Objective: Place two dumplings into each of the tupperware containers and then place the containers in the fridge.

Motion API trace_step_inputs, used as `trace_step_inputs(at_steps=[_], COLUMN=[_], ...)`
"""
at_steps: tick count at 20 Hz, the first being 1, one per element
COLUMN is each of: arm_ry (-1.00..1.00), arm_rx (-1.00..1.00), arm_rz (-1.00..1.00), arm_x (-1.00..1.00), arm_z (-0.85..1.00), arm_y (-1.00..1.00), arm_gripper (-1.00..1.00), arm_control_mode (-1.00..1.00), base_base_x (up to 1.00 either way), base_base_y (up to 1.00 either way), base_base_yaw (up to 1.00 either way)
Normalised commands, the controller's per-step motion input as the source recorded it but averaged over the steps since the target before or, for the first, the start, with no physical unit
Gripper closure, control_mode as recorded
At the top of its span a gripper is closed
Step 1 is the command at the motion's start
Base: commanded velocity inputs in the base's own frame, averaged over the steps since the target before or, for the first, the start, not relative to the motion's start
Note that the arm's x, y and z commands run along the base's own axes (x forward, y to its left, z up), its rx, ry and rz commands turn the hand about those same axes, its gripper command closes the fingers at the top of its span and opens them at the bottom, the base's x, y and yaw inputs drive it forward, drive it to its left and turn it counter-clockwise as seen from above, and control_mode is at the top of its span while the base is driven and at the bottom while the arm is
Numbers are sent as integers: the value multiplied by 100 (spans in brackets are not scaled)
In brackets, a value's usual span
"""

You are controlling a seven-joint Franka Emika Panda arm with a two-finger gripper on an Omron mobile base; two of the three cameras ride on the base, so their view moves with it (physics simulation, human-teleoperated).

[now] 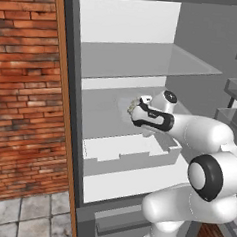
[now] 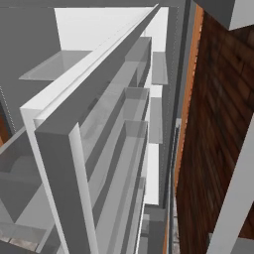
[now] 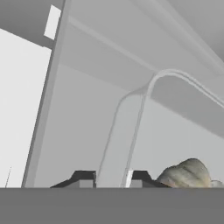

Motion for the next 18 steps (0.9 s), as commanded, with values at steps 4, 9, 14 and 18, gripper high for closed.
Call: trace_step_inputs(at_steps=[4, 9, 14, 18], arm_ry=[0, -2, 2, 17], arm_rx=[0, 0, 0, 0], arm_rz=[0, 0, -10, -15], arm_x=[2, -3, -49, -68], arm_z=[-1, 5, 56, 67], arm_y=[0, -1, -4, 0], arm_gripper=[-100, -100, -100, -100], arm_control_mode=[-100, -100, -100, -100], base_base_x=[0, 0, 0, 0], base_base_y=[0, 0, 0, 0], base_base_yaw=[0, 0, 0, 0])
